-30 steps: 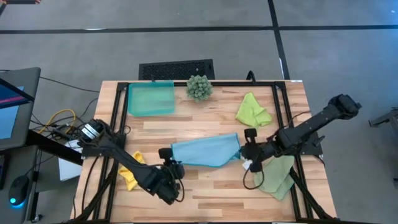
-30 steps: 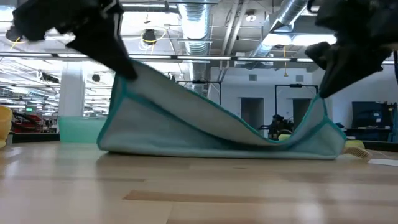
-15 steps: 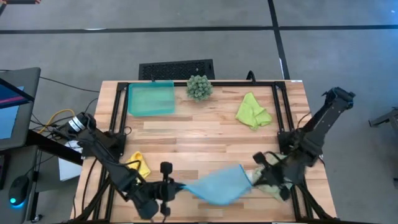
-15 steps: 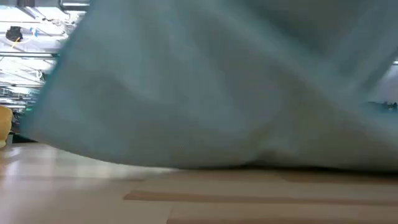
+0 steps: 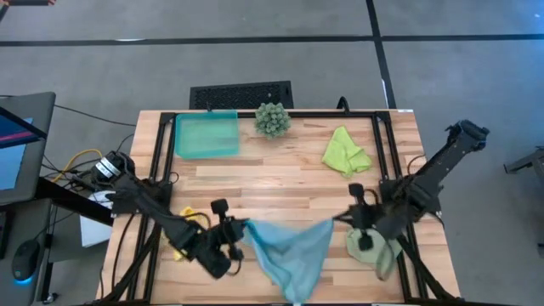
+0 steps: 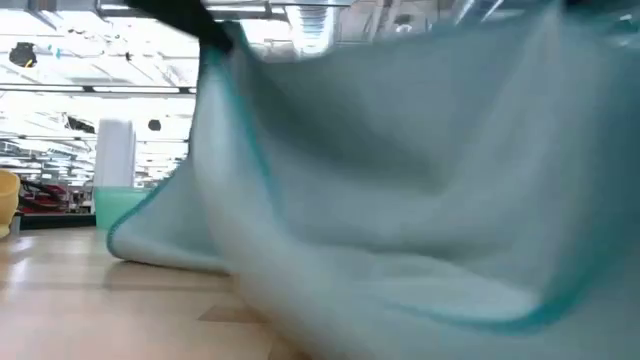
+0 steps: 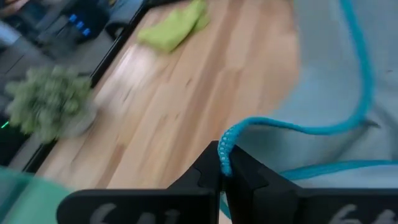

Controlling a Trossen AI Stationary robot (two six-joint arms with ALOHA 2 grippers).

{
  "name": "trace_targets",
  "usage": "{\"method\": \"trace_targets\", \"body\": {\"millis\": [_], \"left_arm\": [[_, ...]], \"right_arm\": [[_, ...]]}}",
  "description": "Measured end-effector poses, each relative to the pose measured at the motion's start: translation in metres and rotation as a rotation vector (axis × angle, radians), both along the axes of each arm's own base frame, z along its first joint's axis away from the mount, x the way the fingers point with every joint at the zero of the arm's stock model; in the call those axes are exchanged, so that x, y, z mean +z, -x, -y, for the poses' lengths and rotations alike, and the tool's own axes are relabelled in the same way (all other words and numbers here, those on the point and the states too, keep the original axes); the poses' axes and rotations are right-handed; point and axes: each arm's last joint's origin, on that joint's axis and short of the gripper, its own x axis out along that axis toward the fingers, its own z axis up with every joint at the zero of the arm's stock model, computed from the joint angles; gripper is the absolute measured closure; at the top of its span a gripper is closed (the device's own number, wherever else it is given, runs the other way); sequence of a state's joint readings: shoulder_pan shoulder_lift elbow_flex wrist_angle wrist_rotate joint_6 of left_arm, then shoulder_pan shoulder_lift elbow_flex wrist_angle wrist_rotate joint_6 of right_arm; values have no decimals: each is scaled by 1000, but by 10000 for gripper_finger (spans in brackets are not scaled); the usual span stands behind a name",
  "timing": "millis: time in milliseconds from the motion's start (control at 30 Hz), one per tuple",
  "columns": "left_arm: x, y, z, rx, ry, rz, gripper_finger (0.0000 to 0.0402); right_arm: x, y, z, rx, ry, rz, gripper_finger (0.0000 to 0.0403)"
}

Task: Fold microfiber towels
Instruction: Fold the blue microfiber cloth

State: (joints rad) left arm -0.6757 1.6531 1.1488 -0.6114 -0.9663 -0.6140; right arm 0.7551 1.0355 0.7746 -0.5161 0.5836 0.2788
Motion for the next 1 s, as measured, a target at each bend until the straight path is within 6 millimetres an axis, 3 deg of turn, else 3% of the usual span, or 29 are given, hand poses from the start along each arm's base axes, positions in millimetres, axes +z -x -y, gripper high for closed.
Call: {"method": "trace_targets", "body": {"millis": [200,500,633,767,1000], "left_arm": [[-29,-8,-27,35,76,-59,390],[-31,-13,-59,175,81,-95,247],[-32,-16,-71,175,102,-156,205],[-33,-21,-79,175,120,-168,203],[-31,-29,-86,125,100,-179,264]], "right_arm": [[-22,-14,31,-154,35,-66,393],[-42,-17,51,-190,25,-163,391],[-47,-17,55,-207,34,-184,391],[-49,-16,57,-217,44,-202,388],[-54,-15,63,-214,87,-234,390]]}}
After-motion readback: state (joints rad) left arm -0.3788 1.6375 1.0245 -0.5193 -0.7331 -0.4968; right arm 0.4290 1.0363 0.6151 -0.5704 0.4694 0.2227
